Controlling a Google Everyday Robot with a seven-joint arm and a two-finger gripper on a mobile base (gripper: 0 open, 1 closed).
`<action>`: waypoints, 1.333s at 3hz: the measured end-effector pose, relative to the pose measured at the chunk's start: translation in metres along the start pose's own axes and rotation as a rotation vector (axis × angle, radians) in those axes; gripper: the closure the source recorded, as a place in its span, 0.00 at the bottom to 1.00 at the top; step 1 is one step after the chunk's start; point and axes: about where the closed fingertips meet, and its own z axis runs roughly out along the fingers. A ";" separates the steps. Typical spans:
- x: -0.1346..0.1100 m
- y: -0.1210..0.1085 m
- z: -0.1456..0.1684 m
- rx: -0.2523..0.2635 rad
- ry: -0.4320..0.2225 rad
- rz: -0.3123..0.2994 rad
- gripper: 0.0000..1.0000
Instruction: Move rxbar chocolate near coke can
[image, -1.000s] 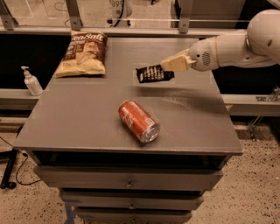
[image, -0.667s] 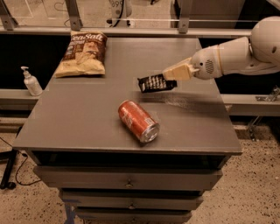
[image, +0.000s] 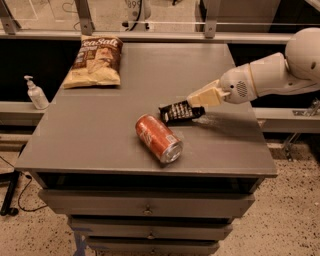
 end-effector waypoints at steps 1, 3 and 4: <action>0.010 0.003 0.003 -0.022 0.036 -0.019 0.58; 0.017 0.005 0.005 -0.036 0.072 -0.046 0.12; 0.015 0.001 -0.006 -0.008 0.070 -0.057 0.00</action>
Offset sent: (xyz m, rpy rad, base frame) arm -0.0108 -0.0045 -0.0178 -0.0708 0.0040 0.0852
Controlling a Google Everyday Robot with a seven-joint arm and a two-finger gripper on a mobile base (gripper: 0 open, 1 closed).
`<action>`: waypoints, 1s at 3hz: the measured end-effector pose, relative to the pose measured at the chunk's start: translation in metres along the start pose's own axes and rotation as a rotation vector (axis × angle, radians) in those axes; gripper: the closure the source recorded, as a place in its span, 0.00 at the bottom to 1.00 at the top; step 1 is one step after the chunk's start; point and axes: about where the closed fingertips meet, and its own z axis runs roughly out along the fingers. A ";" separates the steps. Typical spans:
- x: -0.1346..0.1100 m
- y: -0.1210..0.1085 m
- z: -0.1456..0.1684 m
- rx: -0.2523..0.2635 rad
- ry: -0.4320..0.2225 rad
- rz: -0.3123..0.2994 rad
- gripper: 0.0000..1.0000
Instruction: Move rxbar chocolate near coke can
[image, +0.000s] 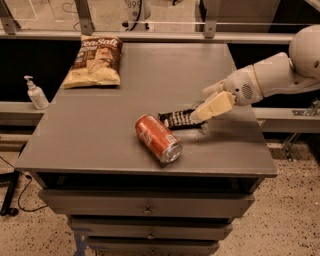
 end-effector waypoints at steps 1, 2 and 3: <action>-0.010 -0.016 -0.045 0.116 -0.067 -0.021 0.00; -0.034 -0.032 -0.118 0.290 -0.185 -0.108 0.00; -0.036 -0.034 -0.125 0.308 -0.192 -0.126 0.00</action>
Offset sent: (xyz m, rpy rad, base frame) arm 0.0259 -0.1801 0.1801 0.0541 -0.6014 -0.3670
